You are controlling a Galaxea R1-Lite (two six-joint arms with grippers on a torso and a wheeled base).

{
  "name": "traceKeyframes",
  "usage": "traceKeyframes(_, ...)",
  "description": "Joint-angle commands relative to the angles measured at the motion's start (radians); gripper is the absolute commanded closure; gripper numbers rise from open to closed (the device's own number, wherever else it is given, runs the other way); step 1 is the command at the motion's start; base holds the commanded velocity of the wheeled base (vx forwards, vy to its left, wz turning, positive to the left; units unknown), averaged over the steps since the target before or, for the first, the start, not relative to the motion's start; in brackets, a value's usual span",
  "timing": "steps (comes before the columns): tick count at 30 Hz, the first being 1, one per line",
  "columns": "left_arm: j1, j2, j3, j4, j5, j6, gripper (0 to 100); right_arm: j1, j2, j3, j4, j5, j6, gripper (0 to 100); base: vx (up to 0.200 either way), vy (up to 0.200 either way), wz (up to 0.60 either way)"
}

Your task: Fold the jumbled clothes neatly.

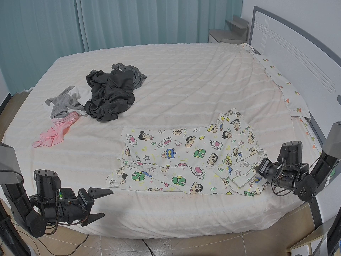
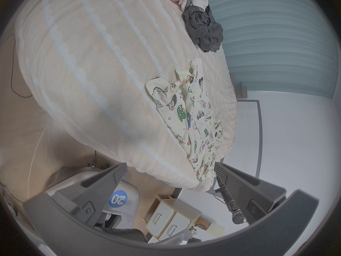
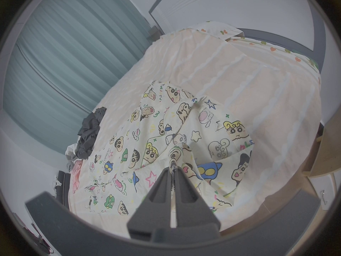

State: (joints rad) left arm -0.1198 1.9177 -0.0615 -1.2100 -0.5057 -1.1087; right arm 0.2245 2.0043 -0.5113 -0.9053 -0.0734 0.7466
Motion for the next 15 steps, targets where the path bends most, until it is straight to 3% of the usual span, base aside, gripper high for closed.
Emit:
traceKeyframes(1, 0.0, 0.001, 0.0, -0.002, 0.0, 0.0, 0, 0.018, -0.119, -0.099, 0.141, 0.001, 0.004, 100, 0.0, 0.0, 0.0)
traceKeyframes(9, 0.0, 0.001, 0.0, 0.0, 0.0, 0.0, 0, 0.019, -0.191, -0.066, 0.279, 0.007, 0.01, 100, 0.0, 0.0, 0.0)
traceKeyframes(15, 0.0, 0.001, 0.0, 0.0, 0.001, 0.0, 0, 0.021, -0.163, -0.027, 0.287, 0.011, 0.011, 100, 0.0, 0.0, 0.0)
